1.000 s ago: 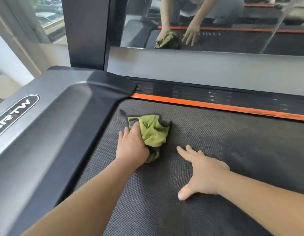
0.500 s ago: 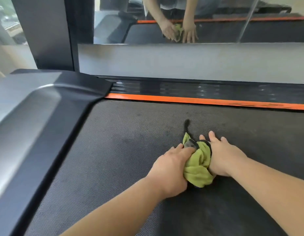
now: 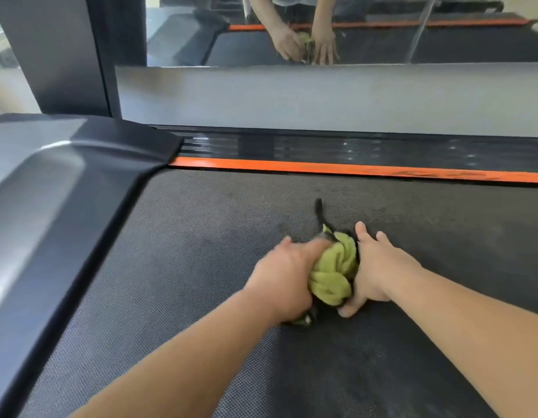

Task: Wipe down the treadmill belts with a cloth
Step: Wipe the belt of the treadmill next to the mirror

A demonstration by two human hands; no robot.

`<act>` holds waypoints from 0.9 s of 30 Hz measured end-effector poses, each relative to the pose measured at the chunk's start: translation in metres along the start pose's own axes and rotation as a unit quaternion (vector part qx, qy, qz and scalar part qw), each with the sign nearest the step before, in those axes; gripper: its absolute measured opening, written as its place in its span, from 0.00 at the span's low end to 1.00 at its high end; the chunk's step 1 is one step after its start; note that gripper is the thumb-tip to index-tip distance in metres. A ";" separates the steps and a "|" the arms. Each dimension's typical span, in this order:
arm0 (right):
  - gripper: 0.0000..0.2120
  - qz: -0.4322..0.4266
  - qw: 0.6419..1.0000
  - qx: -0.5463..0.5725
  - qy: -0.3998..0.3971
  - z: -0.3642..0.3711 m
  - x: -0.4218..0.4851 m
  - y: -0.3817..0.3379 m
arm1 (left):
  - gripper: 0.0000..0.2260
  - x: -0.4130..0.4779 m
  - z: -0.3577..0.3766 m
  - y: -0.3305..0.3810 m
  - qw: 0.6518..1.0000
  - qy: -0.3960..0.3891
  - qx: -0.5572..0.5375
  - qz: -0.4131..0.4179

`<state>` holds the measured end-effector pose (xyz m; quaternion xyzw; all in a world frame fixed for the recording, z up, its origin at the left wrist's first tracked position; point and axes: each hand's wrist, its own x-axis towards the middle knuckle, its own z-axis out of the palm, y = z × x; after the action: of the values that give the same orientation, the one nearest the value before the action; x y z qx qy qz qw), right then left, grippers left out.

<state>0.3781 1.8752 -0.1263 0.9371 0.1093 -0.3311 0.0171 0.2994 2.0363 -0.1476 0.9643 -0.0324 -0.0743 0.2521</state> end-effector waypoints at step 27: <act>0.74 -0.004 0.999 -0.034 -0.012 0.000 0.004 -0.003 | 0.28 0.021 -0.016 -0.041 0.968 0.151 0.150 -0.136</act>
<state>0.3804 1.8790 -0.1290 0.9315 0.1236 -0.3385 0.0490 0.3238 2.0775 -0.1560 0.9865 0.1264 0.0444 0.0943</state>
